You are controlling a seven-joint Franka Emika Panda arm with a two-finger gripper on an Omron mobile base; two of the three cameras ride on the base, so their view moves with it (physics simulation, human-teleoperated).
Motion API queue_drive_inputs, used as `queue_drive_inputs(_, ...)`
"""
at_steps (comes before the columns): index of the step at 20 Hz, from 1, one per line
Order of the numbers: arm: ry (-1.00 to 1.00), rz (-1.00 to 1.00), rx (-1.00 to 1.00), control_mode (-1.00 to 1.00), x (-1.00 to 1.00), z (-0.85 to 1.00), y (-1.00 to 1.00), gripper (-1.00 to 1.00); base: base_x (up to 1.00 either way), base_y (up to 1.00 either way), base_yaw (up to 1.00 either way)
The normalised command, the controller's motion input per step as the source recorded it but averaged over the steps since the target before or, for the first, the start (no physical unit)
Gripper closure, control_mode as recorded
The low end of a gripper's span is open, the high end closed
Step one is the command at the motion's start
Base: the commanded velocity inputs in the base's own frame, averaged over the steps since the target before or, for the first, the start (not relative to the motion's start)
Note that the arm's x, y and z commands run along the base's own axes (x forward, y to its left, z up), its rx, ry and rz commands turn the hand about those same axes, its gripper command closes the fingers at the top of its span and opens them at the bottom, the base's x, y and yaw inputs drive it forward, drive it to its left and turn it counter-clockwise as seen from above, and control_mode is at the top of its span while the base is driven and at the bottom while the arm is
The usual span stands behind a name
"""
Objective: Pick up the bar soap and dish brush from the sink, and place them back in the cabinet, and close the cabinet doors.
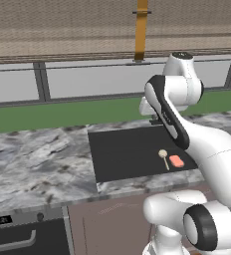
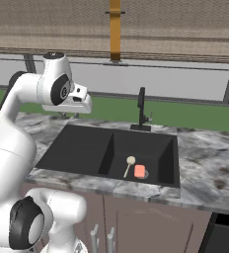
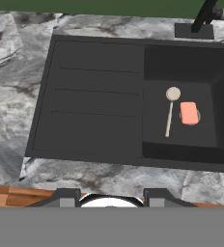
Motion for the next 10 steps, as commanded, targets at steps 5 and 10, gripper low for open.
queue_drive_inputs(5, 0.03, 0.00, 0.00, -1.00, 0.00, 0.00, -0.01, -1.00, 0.00, 0.00, 0.00)
queue_drive_inputs(10, 0.04, 0.00, 0.00, -1.00, -0.02, 0.00, -0.34, -1.00, 0.00, 0.00, 0.00)
